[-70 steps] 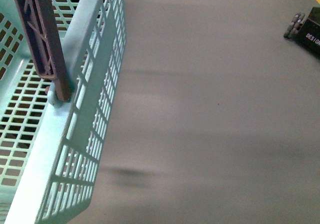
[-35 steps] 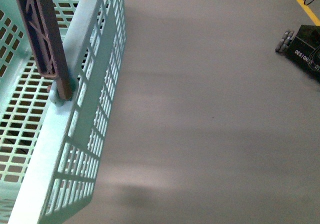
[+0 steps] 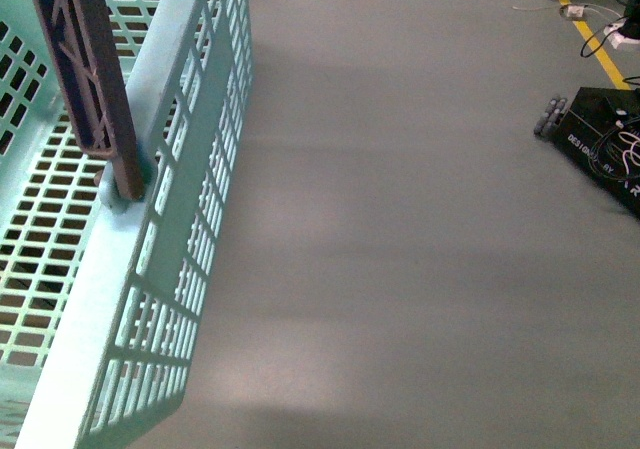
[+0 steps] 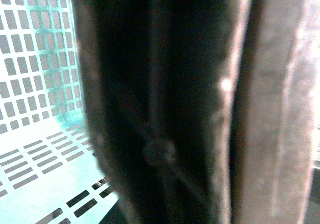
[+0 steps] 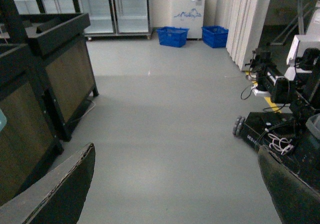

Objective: Pick mango and avocado into basket

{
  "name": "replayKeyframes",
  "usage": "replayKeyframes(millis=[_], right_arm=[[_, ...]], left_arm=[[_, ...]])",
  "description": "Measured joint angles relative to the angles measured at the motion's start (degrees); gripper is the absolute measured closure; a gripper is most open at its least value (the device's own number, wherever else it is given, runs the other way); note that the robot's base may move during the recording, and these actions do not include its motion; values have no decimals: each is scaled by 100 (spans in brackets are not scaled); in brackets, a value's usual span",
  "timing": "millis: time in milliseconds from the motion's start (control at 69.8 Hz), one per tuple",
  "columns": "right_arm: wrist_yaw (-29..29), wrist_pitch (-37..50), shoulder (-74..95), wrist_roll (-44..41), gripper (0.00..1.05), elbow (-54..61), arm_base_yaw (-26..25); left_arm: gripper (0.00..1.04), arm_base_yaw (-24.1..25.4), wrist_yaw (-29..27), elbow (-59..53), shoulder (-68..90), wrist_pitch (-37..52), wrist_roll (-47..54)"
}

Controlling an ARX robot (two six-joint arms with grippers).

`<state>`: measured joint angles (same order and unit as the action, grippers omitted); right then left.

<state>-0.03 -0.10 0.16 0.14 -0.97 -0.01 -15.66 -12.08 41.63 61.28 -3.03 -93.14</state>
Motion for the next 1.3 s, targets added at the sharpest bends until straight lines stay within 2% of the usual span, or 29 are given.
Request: replayKeyframes(millis=[1303], right_arm=[[20,2,0,2,9,0,0]], left_arm=[[91,-48,44,2,0,0,-96]])
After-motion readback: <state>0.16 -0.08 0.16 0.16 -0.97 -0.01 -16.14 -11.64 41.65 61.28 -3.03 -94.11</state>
